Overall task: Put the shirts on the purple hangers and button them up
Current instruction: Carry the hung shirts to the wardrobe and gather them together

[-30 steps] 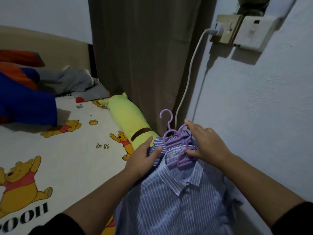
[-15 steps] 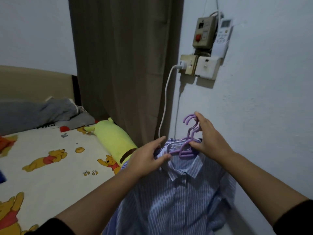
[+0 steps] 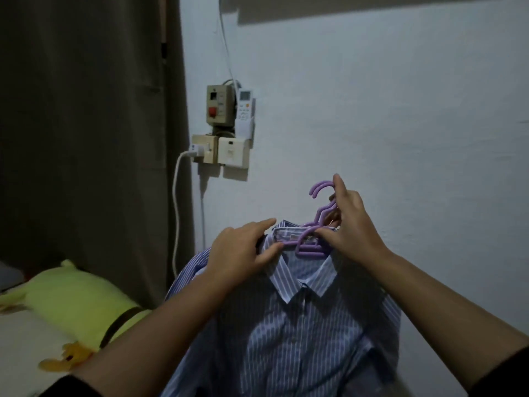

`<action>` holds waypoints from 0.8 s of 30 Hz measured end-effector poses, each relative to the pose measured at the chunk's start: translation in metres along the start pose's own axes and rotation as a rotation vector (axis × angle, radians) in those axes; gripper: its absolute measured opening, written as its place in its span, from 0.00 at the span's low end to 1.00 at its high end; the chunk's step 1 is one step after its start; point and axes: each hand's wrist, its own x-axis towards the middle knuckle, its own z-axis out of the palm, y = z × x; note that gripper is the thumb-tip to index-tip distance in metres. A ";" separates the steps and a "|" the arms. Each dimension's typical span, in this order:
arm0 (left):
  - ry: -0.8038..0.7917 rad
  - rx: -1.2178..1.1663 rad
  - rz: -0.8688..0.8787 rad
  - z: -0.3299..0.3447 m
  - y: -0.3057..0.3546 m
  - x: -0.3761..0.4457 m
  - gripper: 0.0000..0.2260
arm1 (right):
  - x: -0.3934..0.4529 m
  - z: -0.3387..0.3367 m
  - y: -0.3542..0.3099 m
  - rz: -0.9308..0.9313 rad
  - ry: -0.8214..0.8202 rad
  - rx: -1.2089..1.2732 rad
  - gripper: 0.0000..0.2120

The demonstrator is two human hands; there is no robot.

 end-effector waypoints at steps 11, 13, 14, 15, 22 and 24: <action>-0.060 -0.299 0.067 0.054 0.176 0.062 0.21 | -0.086 -0.175 0.058 0.109 0.229 -0.234 0.49; -0.063 -0.392 0.095 0.061 0.216 0.071 0.21 | -0.105 -0.214 0.066 0.114 0.262 -0.276 0.48; -0.063 -0.447 0.113 0.063 0.237 0.075 0.21 | -0.116 -0.234 0.070 0.116 0.279 -0.300 0.47; -0.061 -0.504 0.132 0.066 0.259 0.078 0.21 | -0.128 -0.255 0.074 0.116 0.299 -0.325 0.47; -0.052 -0.840 0.268 0.075 0.414 0.088 0.20 | -0.228 -0.391 0.082 0.097 0.385 -0.607 0.39; -0.056 -0.973 0.293 0.075 0.455 0.088 0.21 | -0.266 -0.425 0.088 0.002 0.378 -0.861 0.37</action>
